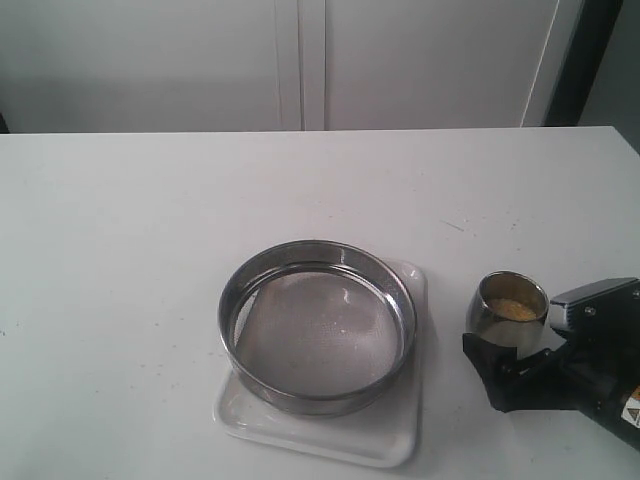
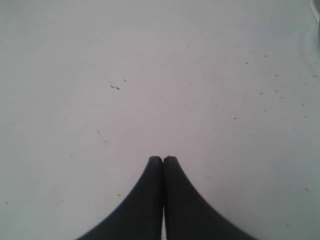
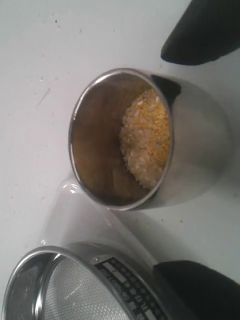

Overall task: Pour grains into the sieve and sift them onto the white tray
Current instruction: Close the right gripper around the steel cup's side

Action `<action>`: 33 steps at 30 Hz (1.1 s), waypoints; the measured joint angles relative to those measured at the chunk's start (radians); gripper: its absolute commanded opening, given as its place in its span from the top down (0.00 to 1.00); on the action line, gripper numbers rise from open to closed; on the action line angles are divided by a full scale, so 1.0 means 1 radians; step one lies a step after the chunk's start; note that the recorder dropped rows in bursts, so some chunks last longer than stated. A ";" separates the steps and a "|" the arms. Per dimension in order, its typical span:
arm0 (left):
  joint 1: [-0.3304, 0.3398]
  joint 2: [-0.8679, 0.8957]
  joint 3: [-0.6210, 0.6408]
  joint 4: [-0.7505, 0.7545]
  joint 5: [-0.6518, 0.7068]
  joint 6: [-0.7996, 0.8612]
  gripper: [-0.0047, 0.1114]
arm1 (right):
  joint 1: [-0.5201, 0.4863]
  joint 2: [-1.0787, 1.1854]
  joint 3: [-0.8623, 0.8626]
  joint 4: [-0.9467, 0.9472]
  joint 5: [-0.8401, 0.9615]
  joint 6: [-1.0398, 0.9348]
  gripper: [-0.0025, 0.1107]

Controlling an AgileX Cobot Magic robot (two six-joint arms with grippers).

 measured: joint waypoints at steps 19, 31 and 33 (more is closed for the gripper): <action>0.000 0.000 0.000 0.000 0.000 0.000 0.96 | 0.000 0.108 -0.094 0.004 -0.002 0.000 0.11; 0.000 0.000 0.000 0.000 0.000 0.000 0.96 | 0.000 0.167 -0.125 0.011 -0.048 -0.013 0.11; 0.000 0.000 0.000 0.000 0.000 0.000 0.96 | 0.000 0.181 -0.125 0.015 -0.060 -0.017 0.11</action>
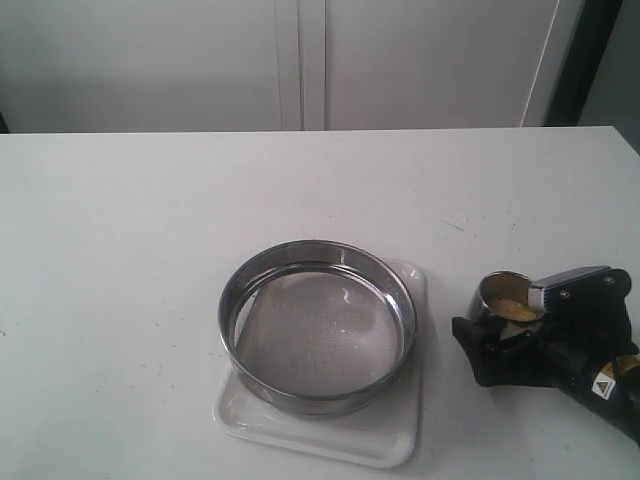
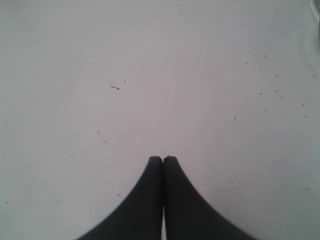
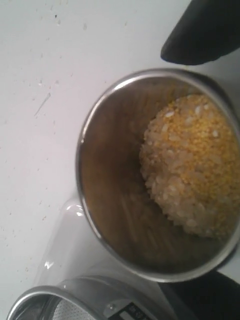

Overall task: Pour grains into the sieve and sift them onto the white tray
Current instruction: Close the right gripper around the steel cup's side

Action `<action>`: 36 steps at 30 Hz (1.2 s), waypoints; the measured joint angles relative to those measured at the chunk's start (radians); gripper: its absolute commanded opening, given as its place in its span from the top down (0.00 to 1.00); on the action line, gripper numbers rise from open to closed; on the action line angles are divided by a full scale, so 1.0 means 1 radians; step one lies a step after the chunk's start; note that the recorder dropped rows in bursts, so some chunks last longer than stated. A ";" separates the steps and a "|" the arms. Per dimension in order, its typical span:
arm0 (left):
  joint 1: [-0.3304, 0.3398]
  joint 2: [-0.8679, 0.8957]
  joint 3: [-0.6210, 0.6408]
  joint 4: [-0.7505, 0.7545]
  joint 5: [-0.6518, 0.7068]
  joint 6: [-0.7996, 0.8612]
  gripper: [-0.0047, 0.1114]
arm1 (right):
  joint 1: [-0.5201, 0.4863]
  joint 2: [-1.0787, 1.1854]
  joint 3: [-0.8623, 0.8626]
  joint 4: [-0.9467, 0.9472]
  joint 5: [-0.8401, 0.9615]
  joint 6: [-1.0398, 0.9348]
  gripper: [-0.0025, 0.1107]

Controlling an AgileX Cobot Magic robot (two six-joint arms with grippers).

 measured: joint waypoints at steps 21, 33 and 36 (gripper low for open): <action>0.000 0.000 0.000 0.000 0.000 0.000 0.96 | 0.000 0.114 -0.070 0.005 -0.044 -0.016 0.11; 0.000 0.000 0.000 0.000 0.000 0.000 0.96 | 0.000 0.116 -0.092 -0.004 -0.029 -0.021 0.32; 0.000 0.000 0.000 0.000 0.000 0.000 0.96 | 0.000 0.116 -0.092 -0.009 -0.029 -0.025 0.49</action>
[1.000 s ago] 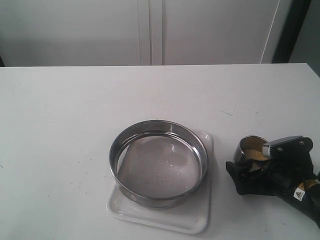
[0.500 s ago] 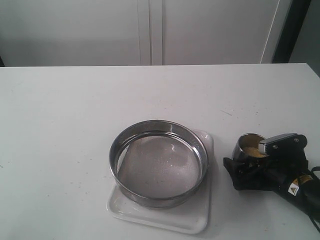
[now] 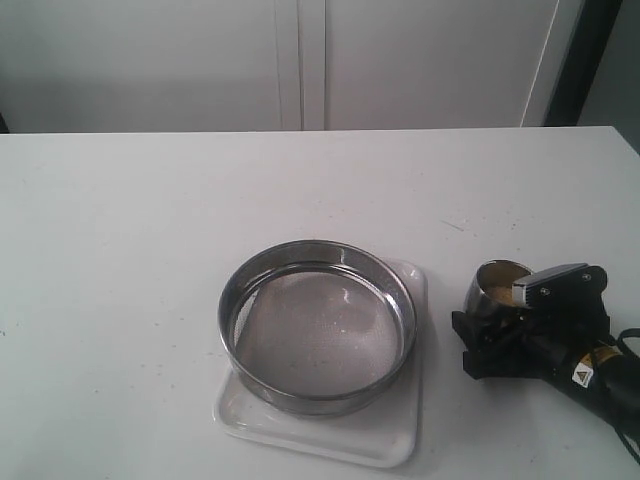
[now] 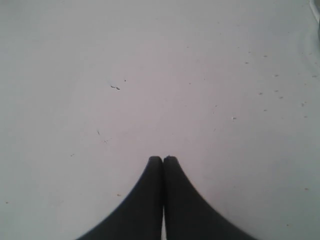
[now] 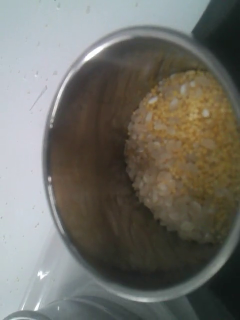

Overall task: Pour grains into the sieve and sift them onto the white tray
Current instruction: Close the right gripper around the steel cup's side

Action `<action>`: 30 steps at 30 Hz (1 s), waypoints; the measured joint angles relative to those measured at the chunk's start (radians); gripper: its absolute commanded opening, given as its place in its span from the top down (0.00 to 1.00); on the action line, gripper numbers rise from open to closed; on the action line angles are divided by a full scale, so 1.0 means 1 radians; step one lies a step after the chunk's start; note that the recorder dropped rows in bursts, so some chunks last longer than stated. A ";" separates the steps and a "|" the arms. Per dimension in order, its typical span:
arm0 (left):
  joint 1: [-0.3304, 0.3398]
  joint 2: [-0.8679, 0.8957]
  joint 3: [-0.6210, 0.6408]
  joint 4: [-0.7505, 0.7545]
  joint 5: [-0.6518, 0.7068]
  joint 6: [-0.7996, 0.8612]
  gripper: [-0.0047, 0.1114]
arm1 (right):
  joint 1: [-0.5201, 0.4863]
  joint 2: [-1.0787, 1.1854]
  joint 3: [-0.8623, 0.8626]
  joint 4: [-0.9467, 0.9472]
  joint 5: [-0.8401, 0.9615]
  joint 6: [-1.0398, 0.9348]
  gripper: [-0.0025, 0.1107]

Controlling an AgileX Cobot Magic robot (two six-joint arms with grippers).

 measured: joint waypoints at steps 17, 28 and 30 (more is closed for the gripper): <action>0.000 0.000 0.000 0.000 0.000 0.000 0.96 | 0.000 0.000 -0.004 -0.076 0.003 -0.002 0.98; 0.000 0.000 0.000 0.000 0.000 0.000 0.96 | 0.000 -0.077 -0.004 -0.083 0.029 0.014 0.98; 0.000 0.000 0.000 0.000 0.000 0.000 0.96 | 0.000 -0.106 -0.004 -0.085 0.029 0.032 0.98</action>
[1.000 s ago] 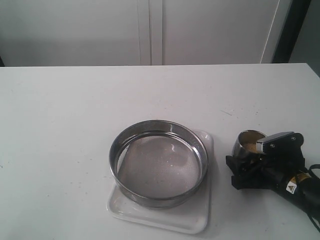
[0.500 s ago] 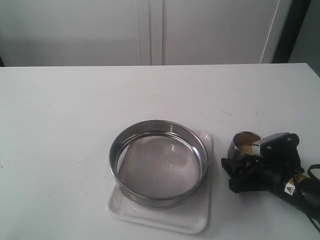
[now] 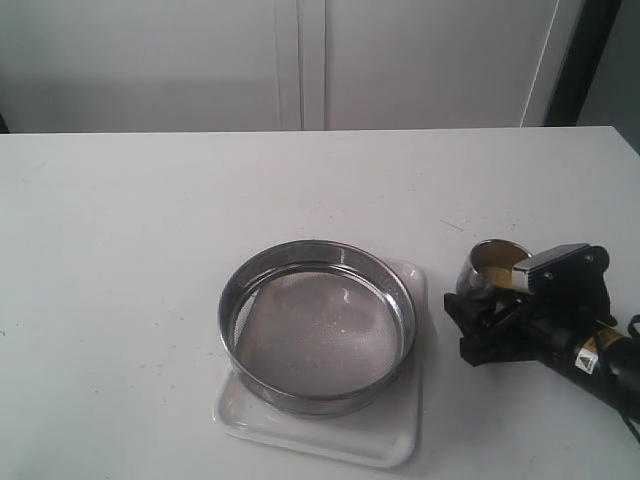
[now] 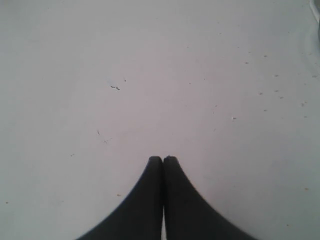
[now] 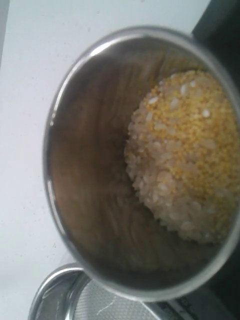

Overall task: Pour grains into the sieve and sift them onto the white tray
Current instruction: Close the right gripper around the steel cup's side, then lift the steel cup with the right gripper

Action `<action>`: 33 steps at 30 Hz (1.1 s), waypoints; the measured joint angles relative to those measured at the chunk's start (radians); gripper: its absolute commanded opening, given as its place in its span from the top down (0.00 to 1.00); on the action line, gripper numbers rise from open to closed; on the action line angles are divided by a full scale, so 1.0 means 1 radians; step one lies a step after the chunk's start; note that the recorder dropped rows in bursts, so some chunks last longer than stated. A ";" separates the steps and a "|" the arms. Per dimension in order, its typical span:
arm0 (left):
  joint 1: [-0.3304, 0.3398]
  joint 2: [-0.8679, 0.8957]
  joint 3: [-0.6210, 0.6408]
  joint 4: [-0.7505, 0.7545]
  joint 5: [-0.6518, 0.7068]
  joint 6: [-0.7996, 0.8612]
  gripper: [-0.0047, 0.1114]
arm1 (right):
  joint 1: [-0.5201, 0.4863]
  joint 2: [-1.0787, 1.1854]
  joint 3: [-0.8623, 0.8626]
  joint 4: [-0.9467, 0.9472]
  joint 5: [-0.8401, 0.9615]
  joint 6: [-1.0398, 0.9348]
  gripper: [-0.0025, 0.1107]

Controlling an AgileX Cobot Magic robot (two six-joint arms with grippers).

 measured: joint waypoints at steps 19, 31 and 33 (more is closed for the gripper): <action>0.000 0.000 0.000 0.000 0.000 0.000 0.96 | 0.000 -0.353 0.024 -0.019 0.252 0.170 0.98; 0.000 0.000 0.000 0.000 0.000 0.000 0.96 | 0.000 -0.546 0.026 -0.076 0.516 0.259 0.98; 0.000 0.000 0.000 0.000 0.000 0.000 0.96 | 0.000 -0.572 0.026 -0.092 0.539 0.290 0.98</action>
